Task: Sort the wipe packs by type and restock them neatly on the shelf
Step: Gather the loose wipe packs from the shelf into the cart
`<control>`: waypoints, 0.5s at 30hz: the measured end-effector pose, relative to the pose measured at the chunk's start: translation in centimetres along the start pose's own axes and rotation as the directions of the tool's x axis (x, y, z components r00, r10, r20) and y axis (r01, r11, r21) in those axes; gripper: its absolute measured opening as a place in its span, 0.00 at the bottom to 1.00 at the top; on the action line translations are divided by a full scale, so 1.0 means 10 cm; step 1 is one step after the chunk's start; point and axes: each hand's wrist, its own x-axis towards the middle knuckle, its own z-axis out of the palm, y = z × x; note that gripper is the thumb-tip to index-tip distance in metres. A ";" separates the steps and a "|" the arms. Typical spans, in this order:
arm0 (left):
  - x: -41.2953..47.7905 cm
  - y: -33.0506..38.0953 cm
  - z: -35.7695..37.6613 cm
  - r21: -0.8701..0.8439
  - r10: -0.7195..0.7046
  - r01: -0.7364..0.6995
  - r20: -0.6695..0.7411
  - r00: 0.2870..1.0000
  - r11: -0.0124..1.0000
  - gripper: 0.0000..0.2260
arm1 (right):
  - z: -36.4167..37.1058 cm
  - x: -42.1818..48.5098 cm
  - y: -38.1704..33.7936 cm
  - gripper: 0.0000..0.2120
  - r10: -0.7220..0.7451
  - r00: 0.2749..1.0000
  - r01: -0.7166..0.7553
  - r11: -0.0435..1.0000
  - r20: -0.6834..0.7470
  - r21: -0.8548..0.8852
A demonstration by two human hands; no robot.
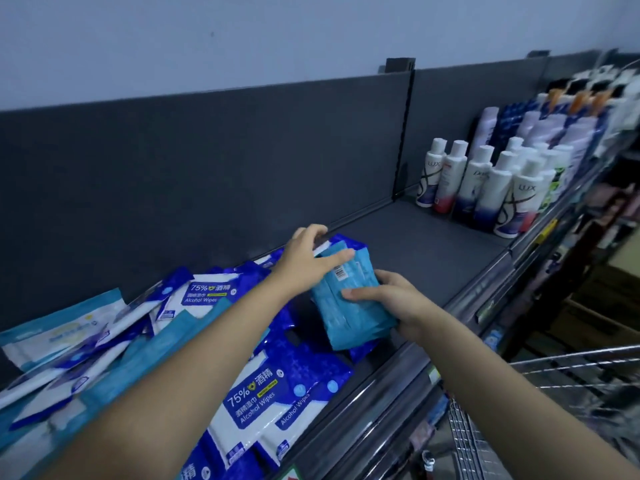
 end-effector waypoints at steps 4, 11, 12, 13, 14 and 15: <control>-0.06 0.32 0.11 -0.333 -0.105 0.155 0.165 0.981 0.930 0.35 | -0.24 -0.24 -0.10 0.23 -0.136 0.973 0.176 0.961 -0.188 0.215; -0.26 1.05 0.82 -0.560 -0.032 0.272 0.401 0.915 0.782 0.38 | -0.84 -0.80 -0.16 0.36 -0.181 0.894 0.291 0.931 -0.410 0.222; -0.26 1.15 0.97 -0.568 -0.030 0.287 0.418 0.908 0.772 0.37 | -0.98 -0.87 -0.13 0.38 -0.172 0.878 0.278 0.943 -0.447 0.184; -0.25 1.22 1.17 -0.561 -0.034 0.302 0.437 0.899 0.771 0.36 | -1.15 -0.95 -0.07 0.40 -0.163 0.864 0.258 0.956 -0.477 0.141; -0.27 1.30 1.39 -0.544 -0.041 0.315 0.457 0.889 0.778 0.35 | -1.31 -1.04 -0.01 0.38 -0.155 0.855 0.231 0.968 -0.495 0.095; -0.27 1.37 1.64 -0.521 -0.046 0.325 0.477 0.878 0.789 0.34 | -1.50 -1.12 0.06 0.34 -0.141 0.850 0.205 0.976 -0.507 0.071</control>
